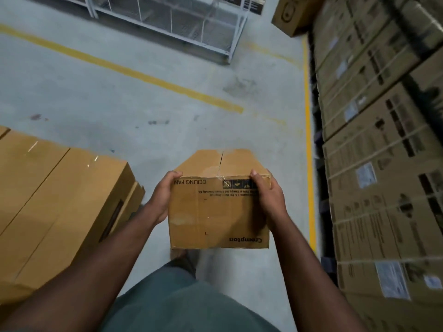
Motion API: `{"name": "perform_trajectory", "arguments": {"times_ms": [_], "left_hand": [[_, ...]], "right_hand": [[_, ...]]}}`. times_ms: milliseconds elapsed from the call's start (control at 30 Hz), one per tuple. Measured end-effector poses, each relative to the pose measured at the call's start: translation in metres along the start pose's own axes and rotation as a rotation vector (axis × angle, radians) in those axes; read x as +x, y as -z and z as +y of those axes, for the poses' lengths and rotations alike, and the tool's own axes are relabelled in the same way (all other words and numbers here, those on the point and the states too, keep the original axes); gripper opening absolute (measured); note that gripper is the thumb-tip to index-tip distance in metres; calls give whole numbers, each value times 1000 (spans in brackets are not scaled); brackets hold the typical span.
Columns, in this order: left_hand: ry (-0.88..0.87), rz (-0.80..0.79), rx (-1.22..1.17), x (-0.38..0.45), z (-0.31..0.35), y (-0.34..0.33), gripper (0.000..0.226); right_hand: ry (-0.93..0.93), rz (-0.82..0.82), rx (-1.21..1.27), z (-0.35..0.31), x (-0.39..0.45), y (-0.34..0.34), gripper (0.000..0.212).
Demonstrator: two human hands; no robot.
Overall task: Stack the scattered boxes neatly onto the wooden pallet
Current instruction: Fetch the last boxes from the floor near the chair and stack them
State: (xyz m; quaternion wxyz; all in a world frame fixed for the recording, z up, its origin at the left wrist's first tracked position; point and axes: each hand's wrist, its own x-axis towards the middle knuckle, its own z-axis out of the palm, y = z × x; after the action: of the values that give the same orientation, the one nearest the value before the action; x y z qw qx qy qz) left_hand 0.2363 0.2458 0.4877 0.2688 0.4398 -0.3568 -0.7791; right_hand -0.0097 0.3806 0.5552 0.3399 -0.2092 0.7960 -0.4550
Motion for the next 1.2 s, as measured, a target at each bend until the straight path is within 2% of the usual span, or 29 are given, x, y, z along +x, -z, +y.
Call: {"name": "perform_trajectory", "arguments": {"times_ms": [200,400,567,700,767,900,1067,1100,1167,1200], "left_hand": [[-25,106,-89,94,108,39,47],[-109,305,-242,175,186,95,28],[-231,488,-336,263,238,144,35],[-317,626,-427,335,288,173,29],[-361,682,-466,360,317,183,36],[-452,807,-565,383,368,212,45],[-553,1026,-731,383,406,267,23],[-572,1066,-751,382,411,279,30],[-591,1139,-799,380,419,305,59],[-606,1170,-827,378,424,316,64]], "right_hand": [[69,-102,-59,-112,113,-84,90],[187,-283,-179,-209,235,-205,102],[262,-501,-263,-283,348,-313,99],[319,-658,-352,-354,435,-407,100],[358,-727,-388,-392,468,-453,98],[462,-893,-426,-464,499,-544,95],[540,-1112,-484,-520,484,-660,101],[550,-1153,-495,-527,479,-683,101],[567,-1219,-503,-540,464,-725,100],[580,-1245,-510,-546,455,-745,100]]}}
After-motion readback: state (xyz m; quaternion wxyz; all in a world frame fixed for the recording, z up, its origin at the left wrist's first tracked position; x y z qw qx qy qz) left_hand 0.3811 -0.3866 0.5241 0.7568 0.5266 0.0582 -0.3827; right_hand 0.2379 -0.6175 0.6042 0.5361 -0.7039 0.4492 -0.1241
